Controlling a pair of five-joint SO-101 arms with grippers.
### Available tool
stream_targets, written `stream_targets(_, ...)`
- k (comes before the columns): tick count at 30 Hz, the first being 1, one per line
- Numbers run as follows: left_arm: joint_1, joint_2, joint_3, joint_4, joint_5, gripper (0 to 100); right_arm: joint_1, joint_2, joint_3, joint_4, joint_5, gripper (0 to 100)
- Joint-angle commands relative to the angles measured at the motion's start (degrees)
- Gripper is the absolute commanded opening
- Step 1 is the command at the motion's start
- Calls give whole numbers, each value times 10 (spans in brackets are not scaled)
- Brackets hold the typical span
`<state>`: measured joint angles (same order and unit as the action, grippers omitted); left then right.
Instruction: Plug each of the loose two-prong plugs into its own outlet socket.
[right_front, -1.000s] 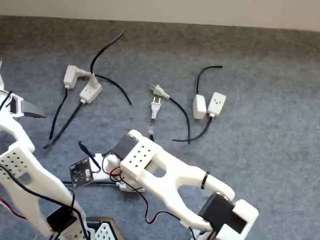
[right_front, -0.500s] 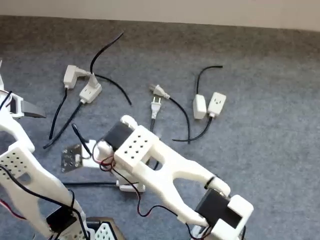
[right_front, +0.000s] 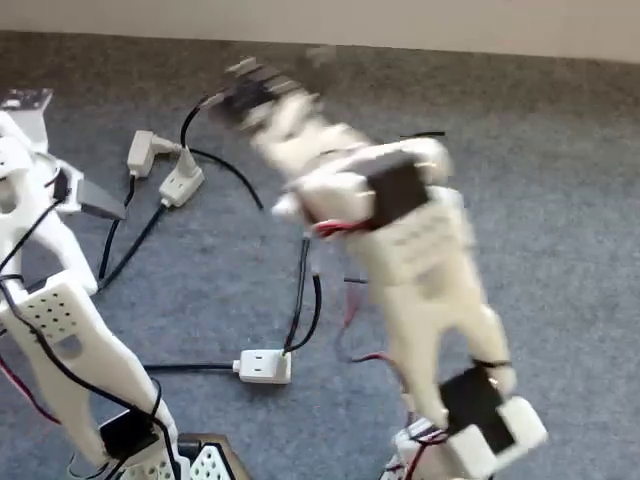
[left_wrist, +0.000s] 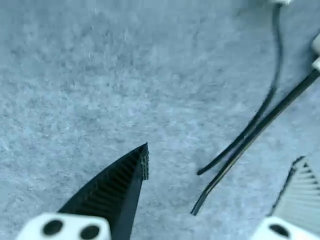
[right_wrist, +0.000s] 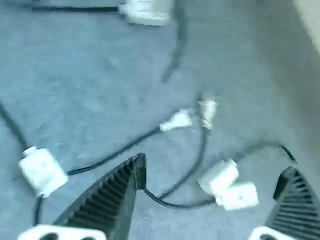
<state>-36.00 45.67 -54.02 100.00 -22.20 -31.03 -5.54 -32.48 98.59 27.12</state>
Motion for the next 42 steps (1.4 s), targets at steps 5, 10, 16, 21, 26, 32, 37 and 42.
stream_targets(5, 108, -128, 9, 11, 15, 415, 167, -160, 152, 27, -23, 382)
stream_targets(10, 203, -271, 86, 11, -10, 414, 216, -264, 357, 19, -65, 382)
stream_targets(16, 269, -459, 238, 9, -9, 413, 302, -481, 661, -151, -76, 382)
stream_targets(21, 276, -624, 455, -43, -40, 383, 325, -620, 982, -326, -43, 382)
stream_targets(26, 284, -793, 738, -103, -139, 386, 325, -604, 1122, -474, -42, 382)
stream_targets(32, 378, -975, 1040, -174, -223, 383, 320, -580, 1189, -568, -72, 382)
stream_targets(37, 500, -1062, 1193, -279, -224, 383, 320, -581, 1215, -575, -73, 382)
stream_targets(42, 594, -1084, 1244, -283, -222, 382, 319, -581, 1218, -575, -71, 382)
